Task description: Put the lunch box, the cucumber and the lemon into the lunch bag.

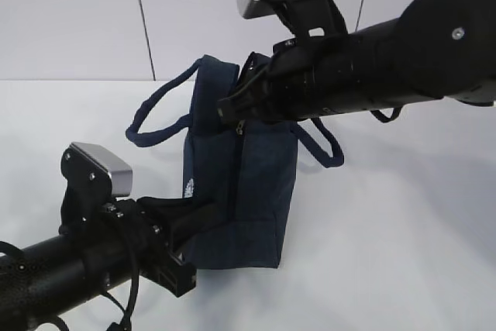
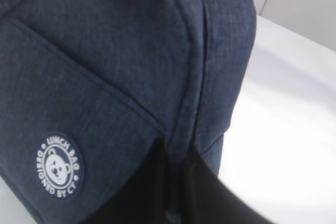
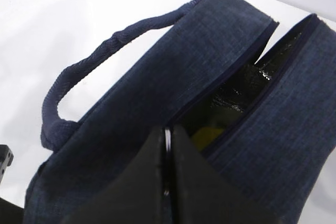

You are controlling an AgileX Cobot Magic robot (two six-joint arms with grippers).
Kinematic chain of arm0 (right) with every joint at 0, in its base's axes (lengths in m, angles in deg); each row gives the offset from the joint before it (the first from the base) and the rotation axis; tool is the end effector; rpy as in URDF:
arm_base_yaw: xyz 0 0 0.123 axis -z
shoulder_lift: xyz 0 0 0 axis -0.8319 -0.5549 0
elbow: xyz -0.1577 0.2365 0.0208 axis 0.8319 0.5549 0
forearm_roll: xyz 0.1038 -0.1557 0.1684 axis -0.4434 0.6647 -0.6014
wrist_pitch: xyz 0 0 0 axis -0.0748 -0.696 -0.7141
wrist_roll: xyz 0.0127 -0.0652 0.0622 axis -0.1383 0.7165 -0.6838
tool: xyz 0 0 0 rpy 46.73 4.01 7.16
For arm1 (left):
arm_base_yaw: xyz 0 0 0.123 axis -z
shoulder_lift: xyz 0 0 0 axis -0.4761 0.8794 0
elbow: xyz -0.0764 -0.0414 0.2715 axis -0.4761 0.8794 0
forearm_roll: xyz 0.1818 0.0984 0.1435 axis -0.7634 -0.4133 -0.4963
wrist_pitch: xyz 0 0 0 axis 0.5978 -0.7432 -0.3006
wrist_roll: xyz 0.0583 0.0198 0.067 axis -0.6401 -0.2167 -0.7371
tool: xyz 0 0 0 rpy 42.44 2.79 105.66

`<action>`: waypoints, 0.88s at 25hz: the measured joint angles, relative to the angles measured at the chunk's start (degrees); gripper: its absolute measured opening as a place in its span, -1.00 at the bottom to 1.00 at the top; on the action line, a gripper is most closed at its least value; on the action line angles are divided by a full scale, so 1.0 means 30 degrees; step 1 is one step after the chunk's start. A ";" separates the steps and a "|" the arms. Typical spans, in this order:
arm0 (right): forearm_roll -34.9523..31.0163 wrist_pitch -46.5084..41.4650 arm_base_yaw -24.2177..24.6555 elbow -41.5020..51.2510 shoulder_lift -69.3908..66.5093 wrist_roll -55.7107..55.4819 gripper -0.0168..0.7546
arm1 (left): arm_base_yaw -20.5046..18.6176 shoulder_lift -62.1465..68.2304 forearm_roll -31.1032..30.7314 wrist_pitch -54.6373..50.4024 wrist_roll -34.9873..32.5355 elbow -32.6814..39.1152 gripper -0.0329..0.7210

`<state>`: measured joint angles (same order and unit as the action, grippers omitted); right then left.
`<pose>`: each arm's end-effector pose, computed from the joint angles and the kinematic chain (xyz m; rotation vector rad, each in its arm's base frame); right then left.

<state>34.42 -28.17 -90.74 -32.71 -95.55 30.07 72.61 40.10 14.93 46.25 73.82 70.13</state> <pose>0.2912 0.2088 0.2629 -0.6100 2.1236 0.4769 0.1804 -0.1861 0.1194 0.5839 1.8105 -0.7587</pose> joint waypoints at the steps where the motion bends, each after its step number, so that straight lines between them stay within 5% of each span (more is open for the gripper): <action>1: -0.0012 0.0155 0.0000 0.0000 -0.0054 0.0035 -0.99 | 0.0000 0.0000 0.0000 0.0000 0.0000 -0.0013 -0.88; 22: -0.0162 0.0429 0.0356 -0.1437 -0.1669 0.1260 -0.99 | -0.0092 0.0000 -0.0071 0.0263 0.0033 -0.0089 -0.88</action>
<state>33.94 -26.88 -89.68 -37.02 -100.55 33.85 72.33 40.10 14.71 47.04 73.92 69.86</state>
